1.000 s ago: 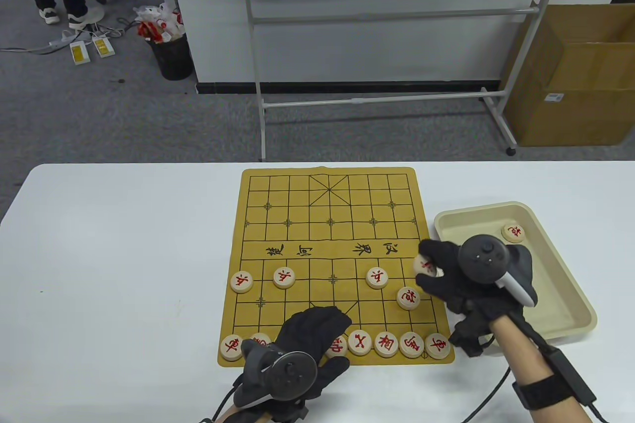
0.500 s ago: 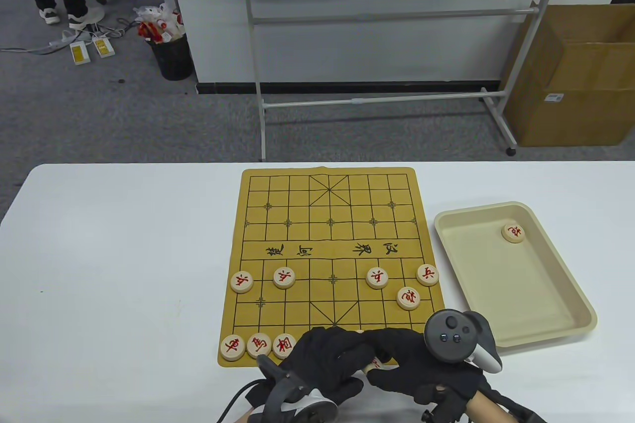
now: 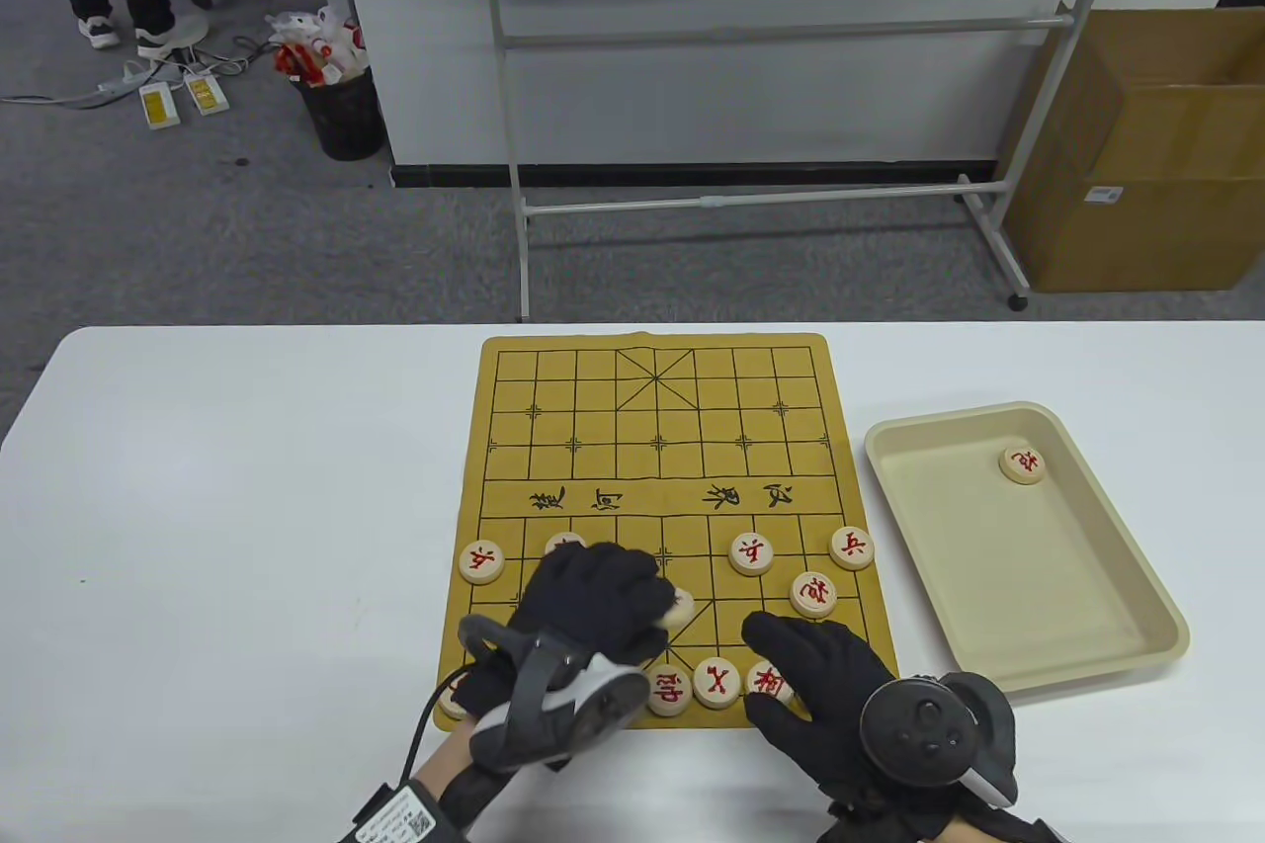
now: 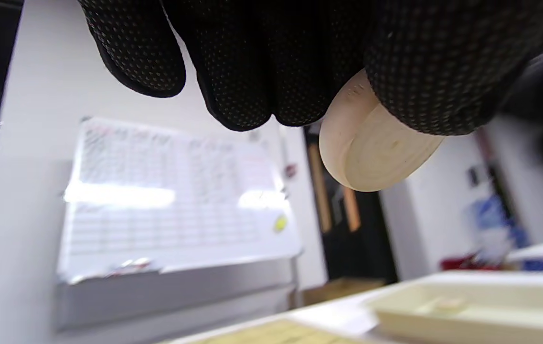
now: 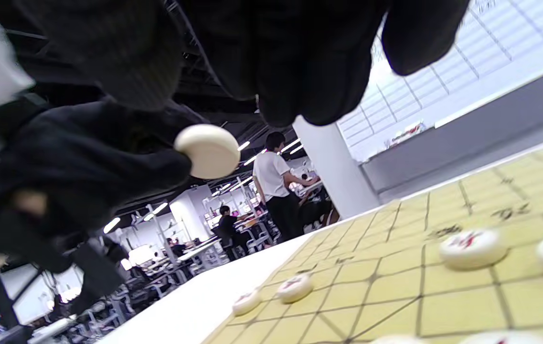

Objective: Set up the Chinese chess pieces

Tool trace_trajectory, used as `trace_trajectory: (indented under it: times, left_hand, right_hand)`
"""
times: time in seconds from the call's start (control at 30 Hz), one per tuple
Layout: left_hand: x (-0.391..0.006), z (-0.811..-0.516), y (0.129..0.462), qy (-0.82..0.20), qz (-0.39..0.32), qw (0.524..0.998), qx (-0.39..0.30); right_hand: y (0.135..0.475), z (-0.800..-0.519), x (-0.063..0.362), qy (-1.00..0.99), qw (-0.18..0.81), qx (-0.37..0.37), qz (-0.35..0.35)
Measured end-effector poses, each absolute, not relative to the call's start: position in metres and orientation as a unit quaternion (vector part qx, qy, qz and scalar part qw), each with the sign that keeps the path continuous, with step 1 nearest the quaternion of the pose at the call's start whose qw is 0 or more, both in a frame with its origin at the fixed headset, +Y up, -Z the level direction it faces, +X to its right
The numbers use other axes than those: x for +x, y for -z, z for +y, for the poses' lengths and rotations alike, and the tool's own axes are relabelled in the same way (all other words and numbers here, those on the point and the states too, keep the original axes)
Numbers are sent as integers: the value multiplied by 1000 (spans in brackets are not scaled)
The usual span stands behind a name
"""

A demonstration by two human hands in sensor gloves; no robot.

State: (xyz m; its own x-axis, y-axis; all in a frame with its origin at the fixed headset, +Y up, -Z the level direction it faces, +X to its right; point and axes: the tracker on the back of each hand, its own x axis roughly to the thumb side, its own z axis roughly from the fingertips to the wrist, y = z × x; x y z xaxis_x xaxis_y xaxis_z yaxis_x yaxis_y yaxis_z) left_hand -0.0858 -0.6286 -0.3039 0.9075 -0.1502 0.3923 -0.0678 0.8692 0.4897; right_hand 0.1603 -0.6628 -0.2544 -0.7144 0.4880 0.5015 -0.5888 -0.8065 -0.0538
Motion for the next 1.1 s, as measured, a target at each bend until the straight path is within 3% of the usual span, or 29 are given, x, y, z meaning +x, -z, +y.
trace_trajectory:
  times: [0.2,0.43,0.67,0.97,1.1]
  left_hand:
    - [-56,-666,383,121,-186,961,165]
    - [-28,-716,425,173,-169,964,109]
    - [-16,-739,436,208,-170,959,93]
    - [-17,-748,432,233,-196,949,78]
    - [-20,-726,422,178,-194,958,112]
  right_hand:
    - [261,-668,167,-927,286,221,-105]
    - [264,-667,171,-931,273,216,-115]
    - [263,-667,170,-931,267,220,-114]
    - [262,-667,169,-933,263,218,-118]
    - [263,-667,170,-933,264,213,-117]
